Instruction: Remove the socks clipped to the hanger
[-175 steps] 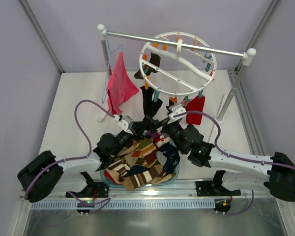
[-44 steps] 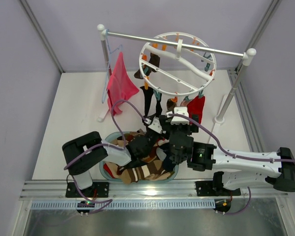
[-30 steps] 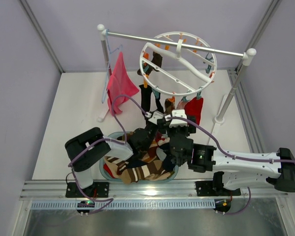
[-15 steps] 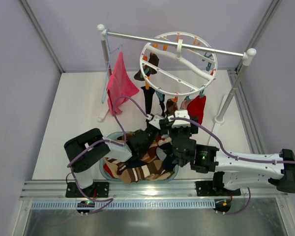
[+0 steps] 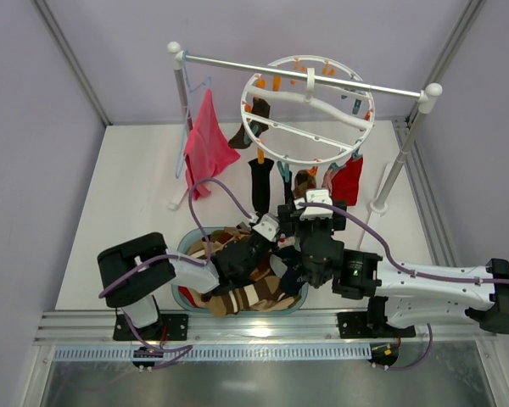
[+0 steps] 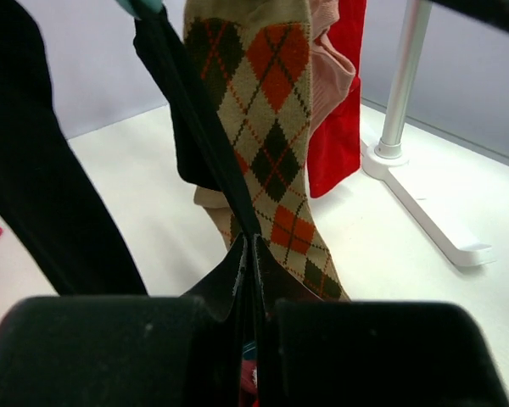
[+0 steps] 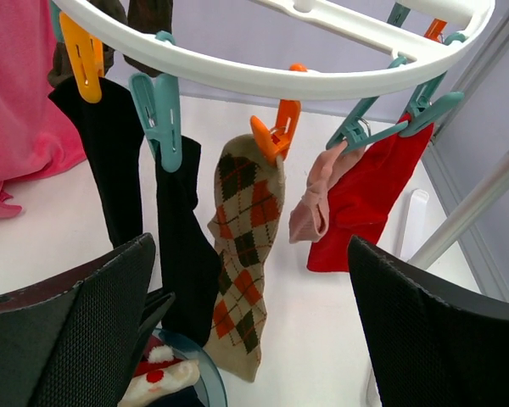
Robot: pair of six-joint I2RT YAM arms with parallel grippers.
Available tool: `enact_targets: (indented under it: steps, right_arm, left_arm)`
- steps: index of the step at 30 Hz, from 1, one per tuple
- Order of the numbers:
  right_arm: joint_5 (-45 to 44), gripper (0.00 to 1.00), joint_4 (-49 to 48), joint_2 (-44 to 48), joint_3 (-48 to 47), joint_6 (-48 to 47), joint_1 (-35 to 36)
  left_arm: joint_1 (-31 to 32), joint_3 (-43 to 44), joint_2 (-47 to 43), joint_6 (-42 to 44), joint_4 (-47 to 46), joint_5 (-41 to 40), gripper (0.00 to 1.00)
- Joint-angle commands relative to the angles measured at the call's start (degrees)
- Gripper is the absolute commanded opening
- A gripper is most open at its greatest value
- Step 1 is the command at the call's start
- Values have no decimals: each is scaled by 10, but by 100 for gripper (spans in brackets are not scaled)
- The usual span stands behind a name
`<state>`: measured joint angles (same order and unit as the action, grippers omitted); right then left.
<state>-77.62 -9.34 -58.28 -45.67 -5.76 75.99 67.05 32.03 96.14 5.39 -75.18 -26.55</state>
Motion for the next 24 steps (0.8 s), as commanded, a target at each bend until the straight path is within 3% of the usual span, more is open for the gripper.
enact_targets:
  steps: [1,13,24]
  right_arm:
    - [5,95,-26,-30,-36,-5,0]
    - [-8,96,85,-64,-73,125,-20]
    - [34,96,80,-87,-101,127,-56]
  left_arm:
    - [28,-5,-26,22,-134,20,0]
    - [75,-47,-72,16,-134,34,0]
    - [79,-66,-92,16,-134,45,0]
